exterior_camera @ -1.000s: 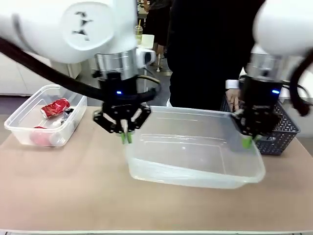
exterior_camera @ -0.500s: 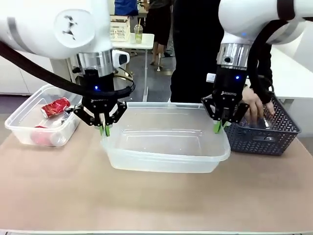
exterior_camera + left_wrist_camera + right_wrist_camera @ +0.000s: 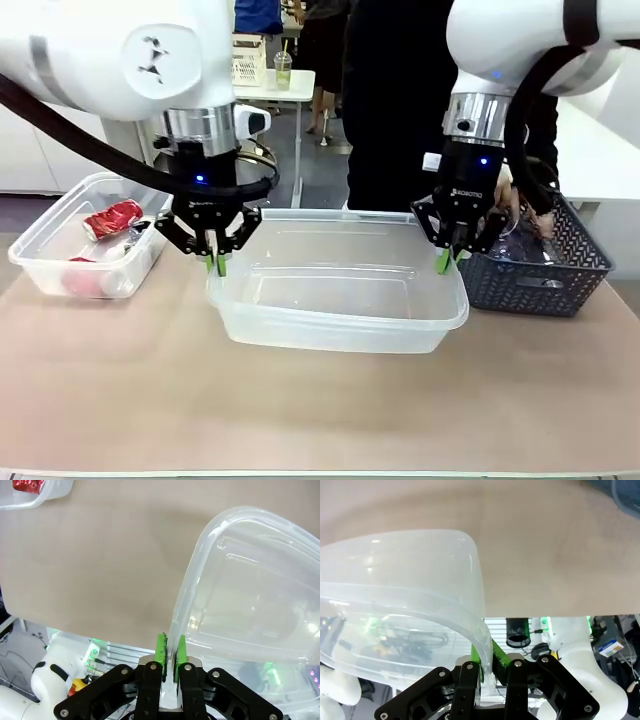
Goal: Sort the waste into each basket.
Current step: Offer the picked Organizing box to the human, then release the Organizing box you were holding.
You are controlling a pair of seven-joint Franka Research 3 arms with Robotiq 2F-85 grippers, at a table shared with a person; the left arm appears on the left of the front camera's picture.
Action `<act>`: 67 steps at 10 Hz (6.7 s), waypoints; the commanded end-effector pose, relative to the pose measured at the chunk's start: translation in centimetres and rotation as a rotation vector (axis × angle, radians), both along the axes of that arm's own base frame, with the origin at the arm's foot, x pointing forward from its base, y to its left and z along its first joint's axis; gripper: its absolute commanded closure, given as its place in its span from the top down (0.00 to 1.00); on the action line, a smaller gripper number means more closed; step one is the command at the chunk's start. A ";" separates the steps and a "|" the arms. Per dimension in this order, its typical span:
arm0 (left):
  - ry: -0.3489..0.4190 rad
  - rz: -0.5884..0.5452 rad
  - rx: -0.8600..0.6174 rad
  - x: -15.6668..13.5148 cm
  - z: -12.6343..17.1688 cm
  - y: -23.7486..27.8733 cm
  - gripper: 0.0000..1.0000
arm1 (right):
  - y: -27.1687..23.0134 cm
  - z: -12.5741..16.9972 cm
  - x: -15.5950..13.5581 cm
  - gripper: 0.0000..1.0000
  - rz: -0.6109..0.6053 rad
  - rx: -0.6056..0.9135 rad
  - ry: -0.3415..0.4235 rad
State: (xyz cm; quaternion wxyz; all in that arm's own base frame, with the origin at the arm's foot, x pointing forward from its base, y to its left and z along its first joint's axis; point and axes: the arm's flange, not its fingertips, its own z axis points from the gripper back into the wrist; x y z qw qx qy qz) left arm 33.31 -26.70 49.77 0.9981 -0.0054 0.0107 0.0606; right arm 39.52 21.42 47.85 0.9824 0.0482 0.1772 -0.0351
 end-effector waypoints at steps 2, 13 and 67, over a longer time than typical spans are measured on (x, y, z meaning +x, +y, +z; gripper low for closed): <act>0.000 0.044 -0.003 -0.3 -0.2 0.4 0.00 | 0.2 0.5 -0.1 0.00 0.008 0.008 -0.005; 0.000 0.044 -0.003 -0.3 -0.2 0.4 0.00 | 0.2 0.5 -0.1 0.00 0.008 0.008 -0.005; 0.005 0.040 0.065 13.7 -0.8 3.4 0.09 | 5.2 -1.8 18.7 0.05 0.199 0.094 0.029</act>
